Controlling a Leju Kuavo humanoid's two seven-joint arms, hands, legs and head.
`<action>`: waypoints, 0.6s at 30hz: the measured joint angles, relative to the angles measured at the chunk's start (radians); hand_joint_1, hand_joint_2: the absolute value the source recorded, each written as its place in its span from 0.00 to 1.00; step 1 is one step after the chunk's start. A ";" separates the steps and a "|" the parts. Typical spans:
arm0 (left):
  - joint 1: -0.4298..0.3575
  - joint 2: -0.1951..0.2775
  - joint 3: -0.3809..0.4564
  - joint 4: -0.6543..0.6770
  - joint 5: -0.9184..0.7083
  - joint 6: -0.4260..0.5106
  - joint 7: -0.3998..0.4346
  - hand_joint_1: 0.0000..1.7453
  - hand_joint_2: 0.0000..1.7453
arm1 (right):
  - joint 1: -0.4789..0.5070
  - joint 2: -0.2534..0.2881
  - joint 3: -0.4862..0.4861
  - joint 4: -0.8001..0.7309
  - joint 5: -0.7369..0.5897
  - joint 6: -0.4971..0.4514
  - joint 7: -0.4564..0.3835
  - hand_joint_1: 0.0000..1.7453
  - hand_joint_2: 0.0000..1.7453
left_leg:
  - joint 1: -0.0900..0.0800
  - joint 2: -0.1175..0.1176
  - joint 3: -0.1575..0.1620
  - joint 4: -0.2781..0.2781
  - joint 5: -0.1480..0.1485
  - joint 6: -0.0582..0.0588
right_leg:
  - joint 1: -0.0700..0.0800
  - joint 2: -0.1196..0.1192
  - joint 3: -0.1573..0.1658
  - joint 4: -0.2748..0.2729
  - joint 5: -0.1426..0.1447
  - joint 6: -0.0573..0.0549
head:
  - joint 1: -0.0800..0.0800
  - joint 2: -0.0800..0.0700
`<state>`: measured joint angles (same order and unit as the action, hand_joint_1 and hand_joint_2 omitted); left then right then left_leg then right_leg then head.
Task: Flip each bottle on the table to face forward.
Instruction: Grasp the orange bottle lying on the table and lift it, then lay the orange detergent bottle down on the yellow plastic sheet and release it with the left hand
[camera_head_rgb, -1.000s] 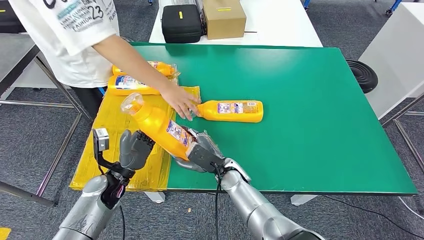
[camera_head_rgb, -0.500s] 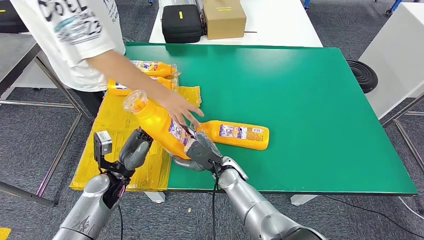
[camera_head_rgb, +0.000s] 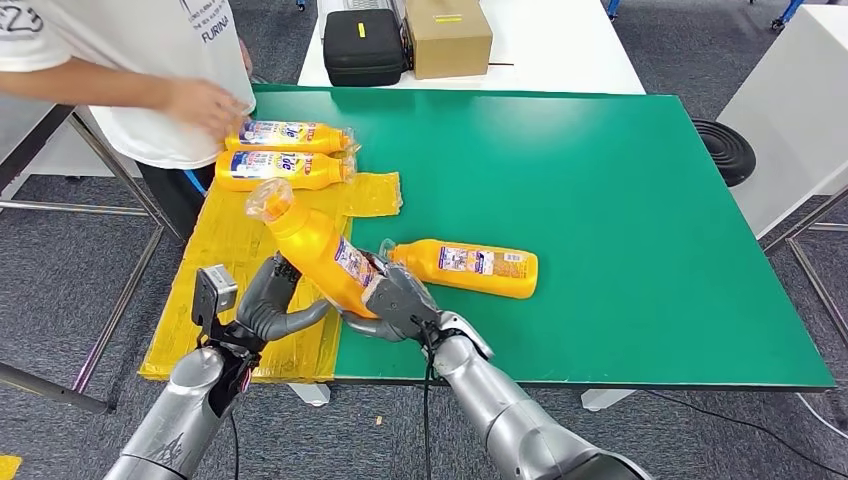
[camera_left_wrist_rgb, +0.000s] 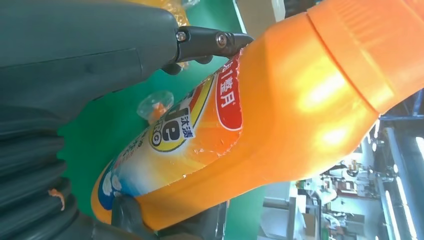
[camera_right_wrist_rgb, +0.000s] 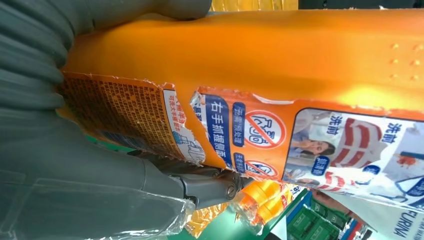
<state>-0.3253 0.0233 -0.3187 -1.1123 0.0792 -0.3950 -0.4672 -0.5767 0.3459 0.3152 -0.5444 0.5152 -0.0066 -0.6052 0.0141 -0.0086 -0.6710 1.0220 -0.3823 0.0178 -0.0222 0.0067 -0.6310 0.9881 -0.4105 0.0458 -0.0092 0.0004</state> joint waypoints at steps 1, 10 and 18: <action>-0.001 0.000 0.000 0.000 -0.004 0.007 0.001 0.00 1.00 | -0.001 0.001 0.002 0.001 0.008 0.000 0.003 1.00 1.00 | 0.000 0.000 0.000 0.000 0.000 0.000 | 0.000 0.000 0.000 0.000 0.000 0.000 | 0.000 0.000; -0.009 -0.002 0.012 0.015 0.000 0.025 0.028 0.00 1.00 | -0.007 0.015 0.166 -0.001 0.056 -0.022 0.094 1.00 1.00 | 0.000 0.000 0.000 0.000 0.000 0.000 | 0.000 0.000 -0.001 0.000 0.000 0.000 | 0.000 0.000; -0.006 -0.002 0.036 0.042 0.093 -0.029 0.061 0.00 1.00 | -0.019 0.011 0.310 -0.001 0.019 -0.026 0.129 1.00 1.00 | 0.000 0.000 0.000 0.000 0.000 0.000 | 0.000 0.000 -0.001 0.000 0.000 0.000 | 0.000 0.000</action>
<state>-0.3312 0.0210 -0.2825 -1.0702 0.1717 -0.4241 -0.4062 -0.5961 0.3565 0.6255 -0.5449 0.5340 -0.0322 -0.4759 0.0142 -0.0082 -0.6712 1.0220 -0.3823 0.0178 -0.0223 0.0067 -0.6316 0.9881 -0.4105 0.0457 -0.0092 0.0004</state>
